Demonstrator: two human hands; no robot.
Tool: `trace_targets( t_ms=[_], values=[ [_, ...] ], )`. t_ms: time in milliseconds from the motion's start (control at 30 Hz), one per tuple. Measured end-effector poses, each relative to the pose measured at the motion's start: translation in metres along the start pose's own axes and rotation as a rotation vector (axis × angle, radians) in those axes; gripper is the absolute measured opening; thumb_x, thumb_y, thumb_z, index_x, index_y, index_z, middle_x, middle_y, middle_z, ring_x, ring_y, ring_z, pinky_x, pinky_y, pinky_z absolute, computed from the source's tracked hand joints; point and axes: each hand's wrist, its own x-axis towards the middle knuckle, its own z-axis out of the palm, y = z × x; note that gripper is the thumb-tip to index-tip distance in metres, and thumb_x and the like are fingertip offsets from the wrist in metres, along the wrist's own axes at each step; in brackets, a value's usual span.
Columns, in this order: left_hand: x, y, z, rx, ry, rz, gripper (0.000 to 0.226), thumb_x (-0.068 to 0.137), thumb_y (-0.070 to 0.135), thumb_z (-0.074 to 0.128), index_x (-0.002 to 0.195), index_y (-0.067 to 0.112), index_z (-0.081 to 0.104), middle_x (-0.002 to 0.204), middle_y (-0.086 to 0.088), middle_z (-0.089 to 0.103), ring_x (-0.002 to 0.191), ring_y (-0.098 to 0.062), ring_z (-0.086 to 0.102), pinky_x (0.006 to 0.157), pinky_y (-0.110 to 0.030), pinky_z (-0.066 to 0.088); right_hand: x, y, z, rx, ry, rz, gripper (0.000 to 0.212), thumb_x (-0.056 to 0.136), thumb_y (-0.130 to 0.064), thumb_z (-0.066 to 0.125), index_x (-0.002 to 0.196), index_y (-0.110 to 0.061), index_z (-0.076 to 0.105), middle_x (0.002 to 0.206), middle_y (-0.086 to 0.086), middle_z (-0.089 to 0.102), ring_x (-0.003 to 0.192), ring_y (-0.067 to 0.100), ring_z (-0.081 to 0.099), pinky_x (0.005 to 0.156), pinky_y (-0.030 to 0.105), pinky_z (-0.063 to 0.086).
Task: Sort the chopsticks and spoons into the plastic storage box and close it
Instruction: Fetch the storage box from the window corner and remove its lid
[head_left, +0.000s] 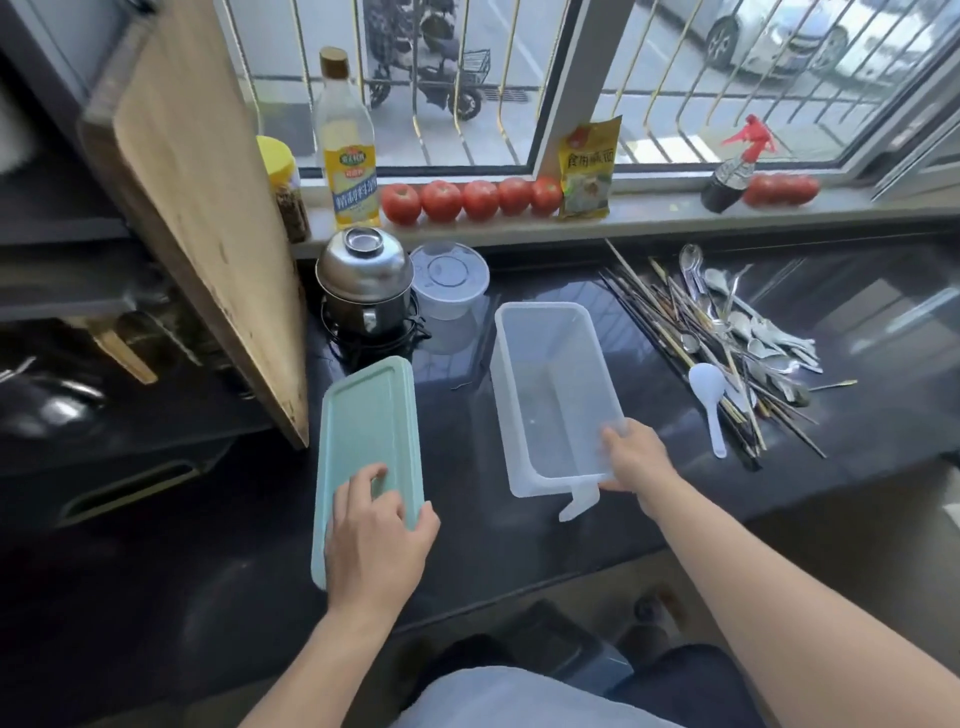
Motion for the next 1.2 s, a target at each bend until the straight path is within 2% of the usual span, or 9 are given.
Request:
trace_targets(
  t_ms=[300, 433, 533, 633, 700, 767, 867, 1033, 1200],
  values=[
    [-0.011, 0.047, -0.013, -0.129, 0.281, 0.003, 0.053, 0.082, 0.026, 0.078, 0.051, 0.019, 0.036, 0.135, 0.004, 0.055, 0.123, -0.016, 0.046, 0.087, -0.035, 0.043, -0.01, -0.003, 0.028, -0.263, -0.229, -0.265, 0.028, 0.093, -0.029, 0.035, 0.098, -0.023, 0.062, 0.099, 0.0, 0.065, 0.09, 0.025, 0.065, 0.079, 0.048, 0.061],
    [-0.01, 0.113, -0.022, -0.146, 0.448, -0.034, 0.047, 0.083, 0.025, 0.076, 0.052, 0.014, 0.043, 0.135, 0.001, 0.056, 0.124, -0.014, 0.05, 0.098, -0.03, 0.039, -0.014, -0.011, 0.04, -0.319, -0.508, -0.39, 0.036, 0.1, -0.039, 0.037, 0.126, -0.023, 0.056, 0.121, -0.001, 0.063, 0.104, 0.022, 0.061, 0.093, 0.044, 0.053],
    [-0.019, 0.173, -0.021, -0.708, 0.52, -0.138, 0.039, 0.083, 0.04, 0.067, 0.074, 0.003, 0.069, 0.13, 0.007, 0.061, 0.121, -0.006, 0.06, 0.091, -0.024, 0.05, -0.001, -0.017, -0.017, -0.21, -0.677, -0.426, 0.057, 0.102, -0.055, 0.039, 0.153, -0.029, 0.035, 0.148, -0.01, 0.048, 0.128, 0.016, 0.052, 0.108, 0.038, 0.042],
    [-0.02, 0.245, 0.005, -1.231, 0.349, -0.288, 0.03, 0.102, 0.021, 0.052, 0.11, -0.003, 0.068, 0.099, -0.001, 0.074, 0.09, -0.015, 0.071, 0.061, -0.025, 0.056, 0.025, -0.021, -0.086, 0.233, -0.976, -0.208, 0.047, 0.104, -0.056, 0.038, 0.14, -0.032, 0.056, 0.136, -0.012, 0.063, 0.116, 0.013, 0.065, 0.105, 0.043, 0.049],
    [-0.01, 0.27, 0.036, -1.126, 0.206, -0.337, 0.031, 0.109, 0.013, 0.042, 0.115, -0.01, 0.062, 0.082, 0.01, 0.077, 0.078, -0.004, 0.072, 0.063, -0.018, 0.055, 0.052, -0.017, -0.113, 0.597, -1.081, -0.043, 0.042, 0.106, -0.046, 0.04, 0.131, -0.021, 0.065, 0.125, 0.0, 0.071, 0.115, 0.023, 0.068, 0.102, 0.048, 0.05],
    [-0.001, 0.271, 0.062, -0.938, 0.072, -0.362, 0.036, 0.109, 0.026, 0.046, 0.115, 0.001, 0.071, 0.099, 0.011, 0.078, 0.096, -0.008, 0.072, 0.079, -0.024, 0.056, 0.082, -0.005, -0.119, 0.69, -0.921, -0.095, 0.032, 0.108, -0.027, 0.045, 0.13, -0.013, 0.063, 0.123, 0.008, 0.072, 0.113, 0.029, 0.069, 0.099, 0.049, 0.052],
    [0.002, 0.234, 0.084, -0.186, 0.161, -0.19, 0.029, 0.103, 0.042, 0.053, 0.104, 0.021, 0.072, 0.128, 0.01, 0.062, 0.119, -0.007, 0.054, 0.097, -0.029, 0.044, 0.129, 0.023, -0.105, 0.394, -0.54, -0.195, 0.025, 0.106, -0.014, 0.047, 0.128, -0.018, 0.06, 0.123, 0.003, 0.07, 0.105, 0.022, 0.069, 0.096, 0.047, 0.055],
    [-0.004, 0.183, 0.082, 0.307, -0.012, -0.244, 0.052, 0.1, 0.052, 0.05, 0.143, 0.022, 0.052, 0.126, 0.005, 0.065, 0.119, -0.021, 0.056, 0.111, -0.038, 0.037, 0.133, 0.034, -0.058, 0.067, -0.445, -0.285, 0.029, 0.101, -0.012, 0.046, 0.125, -0.024, 0.059, 0.11, -0.006, 0.065, 0.093, 0.011, 0.061, 0.074, 0.029, 0.049],
    [-0.002, 0.178, 0.076, 0.278, -0.126, -0.283, 0.018, 0.102, 0.026, 0.039, 0.116, 0.021, 0.05, 0.086, 0.001, 0.066, 0.083, -0.027, 0.062, 0.079, -0.04, 0.05, 0.122, 0.011, -0.007, 0.005, -0.556, -0.275, 0.047, 0.097, -0.027, 0.055, 0.144, -0.03, 0.049, 0.125, -0.001, 0.067, 0.109, 0.019, 0.064, 0.1, 0.04, 0.053]
  ],
)
